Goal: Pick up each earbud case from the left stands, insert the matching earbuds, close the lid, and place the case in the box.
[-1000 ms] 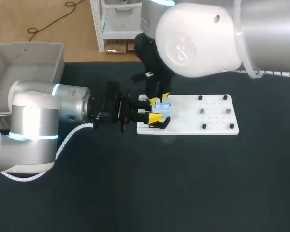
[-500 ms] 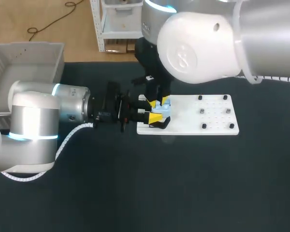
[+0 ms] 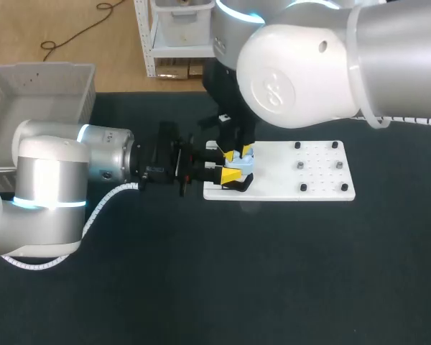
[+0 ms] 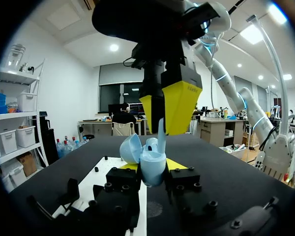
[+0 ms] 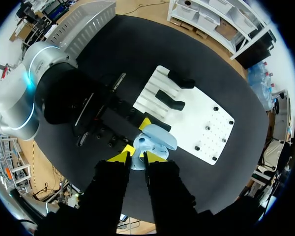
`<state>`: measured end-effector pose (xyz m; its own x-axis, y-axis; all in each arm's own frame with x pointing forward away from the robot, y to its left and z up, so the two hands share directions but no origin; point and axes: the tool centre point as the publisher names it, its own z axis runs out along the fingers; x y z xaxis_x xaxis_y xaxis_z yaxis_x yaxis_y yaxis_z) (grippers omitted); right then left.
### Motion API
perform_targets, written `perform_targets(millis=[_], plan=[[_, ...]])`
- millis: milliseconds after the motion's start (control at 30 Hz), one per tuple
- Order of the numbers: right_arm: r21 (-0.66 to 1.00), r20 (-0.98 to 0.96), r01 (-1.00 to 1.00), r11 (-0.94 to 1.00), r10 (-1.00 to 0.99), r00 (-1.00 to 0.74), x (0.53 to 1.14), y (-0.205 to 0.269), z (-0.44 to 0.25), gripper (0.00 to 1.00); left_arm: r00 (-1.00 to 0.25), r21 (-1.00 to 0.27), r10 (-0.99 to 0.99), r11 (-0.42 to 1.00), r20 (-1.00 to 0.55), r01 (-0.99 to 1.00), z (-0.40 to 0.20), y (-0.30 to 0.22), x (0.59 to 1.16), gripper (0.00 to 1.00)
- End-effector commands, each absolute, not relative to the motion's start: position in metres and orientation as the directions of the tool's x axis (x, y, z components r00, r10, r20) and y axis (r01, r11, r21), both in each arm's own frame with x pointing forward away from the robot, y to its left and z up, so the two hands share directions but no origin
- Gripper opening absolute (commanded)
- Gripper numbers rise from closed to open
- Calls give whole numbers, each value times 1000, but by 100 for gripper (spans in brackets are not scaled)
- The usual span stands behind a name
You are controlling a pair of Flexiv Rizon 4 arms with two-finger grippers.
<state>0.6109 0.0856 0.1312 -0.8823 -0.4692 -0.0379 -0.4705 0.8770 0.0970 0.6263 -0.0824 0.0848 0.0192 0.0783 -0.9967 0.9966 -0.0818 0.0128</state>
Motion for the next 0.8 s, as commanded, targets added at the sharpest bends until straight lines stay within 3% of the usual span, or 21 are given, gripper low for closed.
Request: perform_targets(millis=[33, 800], plan=[[99, -43, -469, 878, -467, -883, 613, 83, 129, 0, 21, 14, 78, -77, -997, 997, 85, -82, 625, 0], [100, -39, -470, 877, -469, -882, 625, 84, 124, 0, 21, 14, 78, -77, -997, 997, 85, -82, 625, 0]])
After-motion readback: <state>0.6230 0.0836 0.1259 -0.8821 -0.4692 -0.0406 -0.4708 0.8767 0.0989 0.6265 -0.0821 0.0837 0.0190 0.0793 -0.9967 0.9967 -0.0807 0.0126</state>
